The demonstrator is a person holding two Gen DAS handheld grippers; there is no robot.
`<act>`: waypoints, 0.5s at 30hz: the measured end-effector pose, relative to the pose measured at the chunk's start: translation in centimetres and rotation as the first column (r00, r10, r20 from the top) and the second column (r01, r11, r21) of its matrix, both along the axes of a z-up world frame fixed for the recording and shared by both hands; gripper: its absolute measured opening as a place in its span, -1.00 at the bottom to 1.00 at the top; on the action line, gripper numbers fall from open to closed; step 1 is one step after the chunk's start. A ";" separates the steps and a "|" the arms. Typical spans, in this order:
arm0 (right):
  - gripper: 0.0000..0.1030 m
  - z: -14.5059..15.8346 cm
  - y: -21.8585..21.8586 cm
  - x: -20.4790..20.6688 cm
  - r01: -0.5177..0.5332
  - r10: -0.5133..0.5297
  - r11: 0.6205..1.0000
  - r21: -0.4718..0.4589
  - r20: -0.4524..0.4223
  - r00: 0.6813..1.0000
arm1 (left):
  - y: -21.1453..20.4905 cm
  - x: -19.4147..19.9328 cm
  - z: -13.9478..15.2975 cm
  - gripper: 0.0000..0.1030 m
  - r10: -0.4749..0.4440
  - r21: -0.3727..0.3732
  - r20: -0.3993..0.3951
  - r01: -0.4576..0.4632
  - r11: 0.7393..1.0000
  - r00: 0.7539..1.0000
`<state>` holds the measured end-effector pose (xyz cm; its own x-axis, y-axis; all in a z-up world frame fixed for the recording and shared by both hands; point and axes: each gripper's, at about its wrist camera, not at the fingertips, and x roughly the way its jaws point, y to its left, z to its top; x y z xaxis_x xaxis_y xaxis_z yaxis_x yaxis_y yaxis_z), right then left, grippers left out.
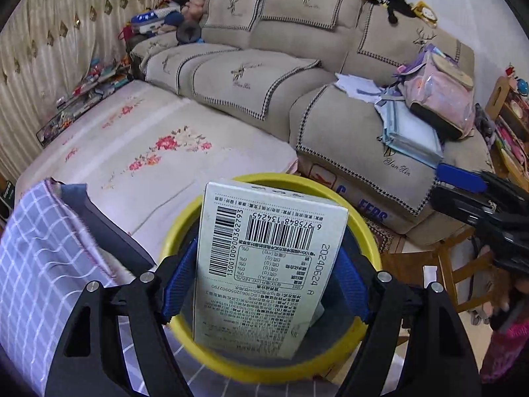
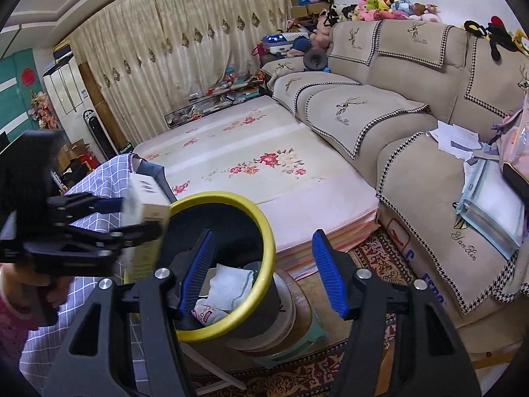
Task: Collect trash
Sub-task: 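Carry the box over the yellow bin and open the left tool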
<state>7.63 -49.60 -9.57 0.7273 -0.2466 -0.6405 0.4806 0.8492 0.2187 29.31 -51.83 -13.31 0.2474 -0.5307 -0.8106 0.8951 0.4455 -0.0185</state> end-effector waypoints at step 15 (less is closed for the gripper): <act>0.14 -0.2 2.1 0.5 -0.047 0.047 0.999 0.013 -0.005 0.999 | 10.9 -1.9 4.8 0.76 0.238 -0.153 0.028 -0.231 0.961 0.971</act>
<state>8.12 -47.49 -9.77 0.7342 -0.2040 -0.6475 0.4418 0.8678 0.2275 27.40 -40.93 -8.55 0.4142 -0.5666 -0.7123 0.7675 0.6381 -0.0613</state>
